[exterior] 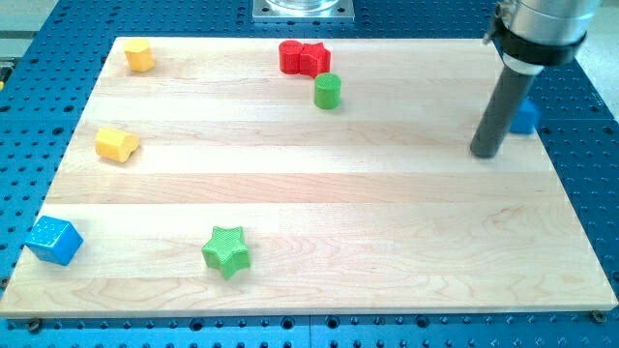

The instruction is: Slide the blue cube to the top right corner

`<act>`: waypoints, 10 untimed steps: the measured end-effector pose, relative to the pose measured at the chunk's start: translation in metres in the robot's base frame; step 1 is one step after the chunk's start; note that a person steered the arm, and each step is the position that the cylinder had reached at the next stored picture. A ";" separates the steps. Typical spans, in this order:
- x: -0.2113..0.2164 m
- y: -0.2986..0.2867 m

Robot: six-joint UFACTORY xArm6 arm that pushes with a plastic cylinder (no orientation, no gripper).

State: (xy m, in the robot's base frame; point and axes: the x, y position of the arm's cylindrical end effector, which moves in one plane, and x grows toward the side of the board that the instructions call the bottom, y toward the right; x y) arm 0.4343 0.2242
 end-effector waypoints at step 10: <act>0.129 -0.515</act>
State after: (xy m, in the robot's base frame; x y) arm 0.5633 -0.2907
